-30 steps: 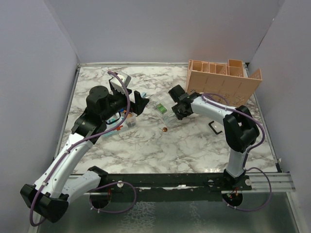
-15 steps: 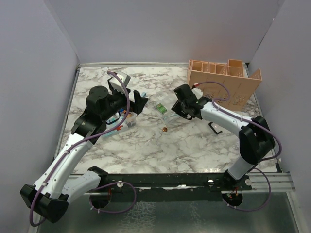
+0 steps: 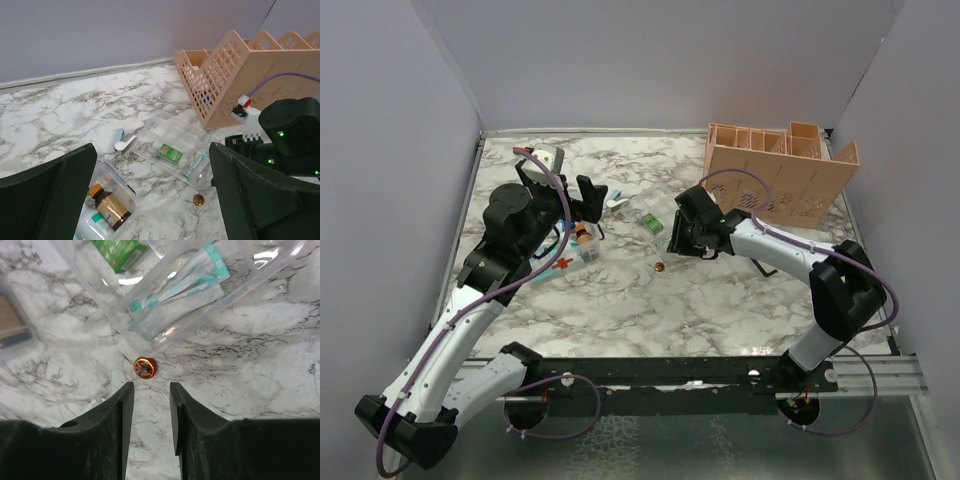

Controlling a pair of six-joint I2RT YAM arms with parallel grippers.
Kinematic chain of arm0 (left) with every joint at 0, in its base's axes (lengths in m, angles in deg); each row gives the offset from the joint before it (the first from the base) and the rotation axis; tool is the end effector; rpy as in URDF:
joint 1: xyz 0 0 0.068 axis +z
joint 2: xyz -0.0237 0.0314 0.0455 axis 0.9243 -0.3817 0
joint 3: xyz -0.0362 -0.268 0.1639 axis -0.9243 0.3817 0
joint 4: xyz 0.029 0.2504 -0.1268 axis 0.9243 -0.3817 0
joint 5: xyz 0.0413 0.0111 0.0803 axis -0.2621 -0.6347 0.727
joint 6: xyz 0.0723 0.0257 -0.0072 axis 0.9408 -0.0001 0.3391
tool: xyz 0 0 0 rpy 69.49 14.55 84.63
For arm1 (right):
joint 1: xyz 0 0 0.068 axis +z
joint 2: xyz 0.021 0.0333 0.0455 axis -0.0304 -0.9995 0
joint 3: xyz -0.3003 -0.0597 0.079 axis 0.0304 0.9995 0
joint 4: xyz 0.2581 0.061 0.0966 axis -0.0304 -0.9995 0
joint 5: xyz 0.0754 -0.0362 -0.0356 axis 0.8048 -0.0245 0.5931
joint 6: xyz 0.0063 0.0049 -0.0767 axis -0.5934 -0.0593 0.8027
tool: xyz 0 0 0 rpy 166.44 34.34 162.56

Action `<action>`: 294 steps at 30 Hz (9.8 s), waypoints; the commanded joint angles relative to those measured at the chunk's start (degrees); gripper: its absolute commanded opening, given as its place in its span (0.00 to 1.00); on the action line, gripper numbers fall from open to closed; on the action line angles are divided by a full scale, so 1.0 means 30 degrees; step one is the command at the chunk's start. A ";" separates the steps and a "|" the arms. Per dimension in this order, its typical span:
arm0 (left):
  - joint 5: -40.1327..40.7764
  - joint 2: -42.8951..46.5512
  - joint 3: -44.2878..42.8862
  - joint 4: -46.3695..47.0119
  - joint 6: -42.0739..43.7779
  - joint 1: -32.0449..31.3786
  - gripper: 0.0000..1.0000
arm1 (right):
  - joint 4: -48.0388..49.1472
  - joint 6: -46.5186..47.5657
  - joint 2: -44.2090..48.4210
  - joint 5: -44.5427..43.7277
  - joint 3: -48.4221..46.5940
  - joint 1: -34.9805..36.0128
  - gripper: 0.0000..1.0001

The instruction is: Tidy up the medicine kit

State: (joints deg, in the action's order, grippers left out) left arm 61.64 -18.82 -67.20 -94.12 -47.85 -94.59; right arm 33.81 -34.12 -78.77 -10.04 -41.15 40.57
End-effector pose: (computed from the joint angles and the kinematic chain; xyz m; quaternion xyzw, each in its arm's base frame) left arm 0.1972 -0.0991 0.4443 0.0824 0.7169 -0.2281 0.6536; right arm 0.2970 0.2309 0.2242 0.0826 0.9553 0.1565 0.2370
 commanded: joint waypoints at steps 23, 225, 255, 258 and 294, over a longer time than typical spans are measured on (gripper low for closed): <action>0.0472 0.0293 0.0534 0.0527 -0.0345 -0.0073 0.99 | -0.3897 0.2812 -0.5479 -0.0986 -0.4398 0.2394 0.49; 0.0303 -0.0321 0.0708 0.0182 -0.0562 -0.0073 0.99 | -0.2894 1.3829 -1.2132 0.1652 -1.2703 -0.1312 0.45; 0.4412 -0.5394 -0.2076 -0.9396 -0.5333 0.7543 0.88 | -0.0779 1.2556 -0.8467 0.1440 -0.9235 -0.1316 0.01; 0.4488 -0.5434 -0.1210 -1.0059 -0.5796 0.8935 0.83 | -0.0583 1.2413 -0.8351 0.1404 -0.9009 -0.1316 0.01; -0.3820 -0.8526 0.1763 -0.5959 0.0458 1.1034 0.43 | -0.2819 1.1158 -0.4803 0.1009 -0.8873 -0.1285 0.01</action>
State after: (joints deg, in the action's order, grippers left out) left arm 58.17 -44.54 -62.78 -114.60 -48.79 -60.56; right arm 29.86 0.50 -96.24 -6.69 -64.02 36.55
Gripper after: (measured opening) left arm 0.440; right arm 0.198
